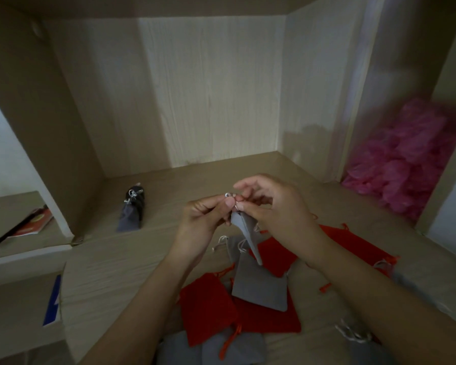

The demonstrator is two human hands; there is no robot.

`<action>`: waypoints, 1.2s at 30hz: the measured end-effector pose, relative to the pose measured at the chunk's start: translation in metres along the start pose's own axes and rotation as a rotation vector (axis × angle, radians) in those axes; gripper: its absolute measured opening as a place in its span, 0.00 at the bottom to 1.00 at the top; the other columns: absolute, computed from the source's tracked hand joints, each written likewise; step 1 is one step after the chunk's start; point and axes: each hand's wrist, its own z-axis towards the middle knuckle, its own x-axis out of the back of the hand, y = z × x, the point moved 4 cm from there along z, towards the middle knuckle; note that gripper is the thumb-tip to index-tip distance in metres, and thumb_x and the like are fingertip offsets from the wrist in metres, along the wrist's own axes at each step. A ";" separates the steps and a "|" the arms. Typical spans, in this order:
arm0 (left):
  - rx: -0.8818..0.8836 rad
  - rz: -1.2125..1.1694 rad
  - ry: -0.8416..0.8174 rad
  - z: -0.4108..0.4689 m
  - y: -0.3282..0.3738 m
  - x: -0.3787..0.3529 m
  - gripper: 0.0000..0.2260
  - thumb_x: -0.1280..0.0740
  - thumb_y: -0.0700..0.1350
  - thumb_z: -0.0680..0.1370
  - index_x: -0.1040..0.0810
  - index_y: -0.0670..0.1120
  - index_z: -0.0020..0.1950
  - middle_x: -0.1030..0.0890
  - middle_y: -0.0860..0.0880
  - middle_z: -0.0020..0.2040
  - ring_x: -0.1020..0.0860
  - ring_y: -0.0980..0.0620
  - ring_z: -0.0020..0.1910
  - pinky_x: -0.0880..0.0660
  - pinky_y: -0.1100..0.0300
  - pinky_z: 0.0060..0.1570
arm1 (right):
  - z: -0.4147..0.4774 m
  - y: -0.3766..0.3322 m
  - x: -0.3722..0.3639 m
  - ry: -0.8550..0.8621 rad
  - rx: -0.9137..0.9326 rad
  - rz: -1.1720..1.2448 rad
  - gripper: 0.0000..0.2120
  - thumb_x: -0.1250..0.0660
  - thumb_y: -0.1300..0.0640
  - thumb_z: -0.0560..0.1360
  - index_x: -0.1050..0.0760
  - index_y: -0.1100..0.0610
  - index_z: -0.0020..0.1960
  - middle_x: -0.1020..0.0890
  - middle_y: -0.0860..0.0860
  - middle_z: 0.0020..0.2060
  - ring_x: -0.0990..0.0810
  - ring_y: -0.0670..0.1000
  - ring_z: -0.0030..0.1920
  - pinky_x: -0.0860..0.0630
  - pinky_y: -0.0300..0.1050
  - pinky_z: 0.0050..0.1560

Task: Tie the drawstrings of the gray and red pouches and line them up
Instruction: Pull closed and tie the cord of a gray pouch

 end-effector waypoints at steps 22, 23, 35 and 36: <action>0.081 0.034 -0.123 -0.002 -0.003 -0.005 0.05 0.32 0.44 0.74 0.22 0.43 0.41 0.22 0.46 0.35 0.28 0.51 0.34 0.30 0.66 0.35 | 0.006 0.017 0.006 -0.314 -0.223 0.400 0.09 0.25 0.66 0.65 0.24 0.57 0.37 0.19 0.56 0.34 0.21 0.50 0.35 0.25 0.34 0.36; 0.067 0.038 -0.113 -0.002 -0.002 -0.007 0.06 0.33 0.43 0.75 0.24 0.41 0.42 0.21 0.49 0.34 0.27 0.55 0.32 0.30 0.68 0.33 | 0.007 0.016 0.006 -0.303 -0.217 0.382 0.09 0.25 0.67 0.66 0.24 0.58 0.37 0.19 0.56 0.34 0.22 0.50 0.35 0.25 0.34 0.36; 0.026 0.090 0.075 0.002 0.001 -0.002 0.07 0.35 0.35 0.75 0.19 0.39 0.40 0.23 0.51 0.27 0.28 0.57 0.27 0.27 0.67 0.31 | 0.005 0.010 0.005 -0.157 -0.150 0.165 0.11 0.23 0.64 0.65 0.24 0.53 0.37 0.20 0.47 0.30 0.25 0.41 0.30 0.28 0.34 0.33; 0.019 0.084 0.090 0.002 0.000 -0.001 0.06 0.35 0.35 0.75 0.19 0.38 0.41 0.22 0.51 0.28 0.28 0.57 0.28 0.26 0.67 0.32 | 0.004 0.011 0.004 -0.151 -0.182 0.173 0.12 0.22 0.64 0.65 0.24 0.54 0.39 0.20 0.48 0.31 0.24 0.43 0.31 0.27 0.35 0.33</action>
